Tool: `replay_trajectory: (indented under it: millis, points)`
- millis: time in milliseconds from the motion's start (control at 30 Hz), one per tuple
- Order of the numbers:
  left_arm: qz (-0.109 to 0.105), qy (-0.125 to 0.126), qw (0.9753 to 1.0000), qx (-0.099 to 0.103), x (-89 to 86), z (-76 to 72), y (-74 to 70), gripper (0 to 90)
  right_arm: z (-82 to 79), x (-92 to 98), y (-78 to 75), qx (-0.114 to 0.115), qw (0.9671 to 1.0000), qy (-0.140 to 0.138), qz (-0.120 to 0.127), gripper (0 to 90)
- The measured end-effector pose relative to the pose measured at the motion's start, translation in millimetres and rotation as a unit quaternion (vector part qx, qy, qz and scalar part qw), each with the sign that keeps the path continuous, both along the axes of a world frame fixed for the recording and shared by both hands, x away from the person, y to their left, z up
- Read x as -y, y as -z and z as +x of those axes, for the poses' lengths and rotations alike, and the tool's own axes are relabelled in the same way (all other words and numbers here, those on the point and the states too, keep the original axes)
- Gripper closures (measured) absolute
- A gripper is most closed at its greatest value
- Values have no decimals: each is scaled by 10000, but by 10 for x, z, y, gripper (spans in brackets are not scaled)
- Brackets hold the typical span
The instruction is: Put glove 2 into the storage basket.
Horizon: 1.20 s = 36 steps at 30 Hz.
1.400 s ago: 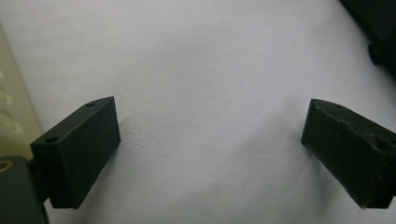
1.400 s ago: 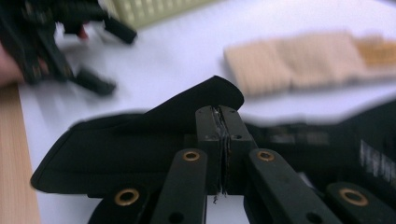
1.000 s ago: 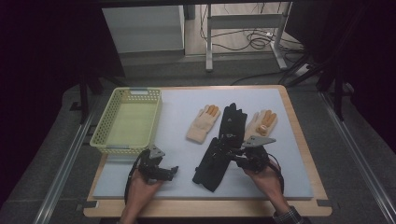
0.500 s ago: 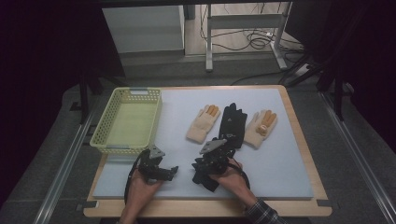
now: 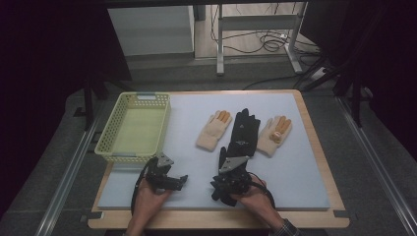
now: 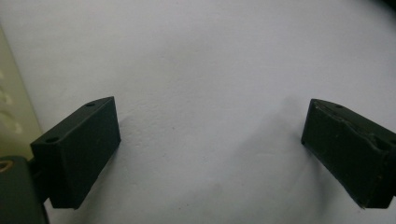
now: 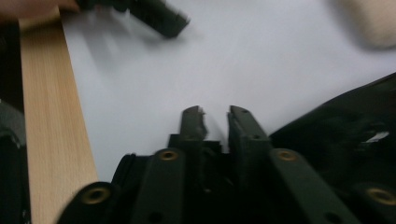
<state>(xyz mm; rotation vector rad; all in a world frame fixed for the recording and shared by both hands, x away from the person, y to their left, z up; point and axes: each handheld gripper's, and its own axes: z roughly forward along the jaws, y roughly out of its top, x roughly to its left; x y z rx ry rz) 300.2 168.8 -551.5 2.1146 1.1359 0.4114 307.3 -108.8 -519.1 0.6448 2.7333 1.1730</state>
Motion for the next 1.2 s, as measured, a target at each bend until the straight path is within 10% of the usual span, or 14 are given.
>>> replay_trajectory:
  millis: [233,633,967,1200]
  points:
    - [-16,-14,10000,3,2,0,1,47,318,200,-217,229,9983,494,210,678]
    - [0,4,10000,-9,-1,0,-1,46,1039,749,-263,614,9828,1742,-71,684]
    - [-11,2,10000,-14,0,0,-1,46,1655,709,-52,568,9713,2199,-709,391]
    - [-3,1,10000,3,0,0,0,46,1689,657,-18,433,9670,2385,-782,609]
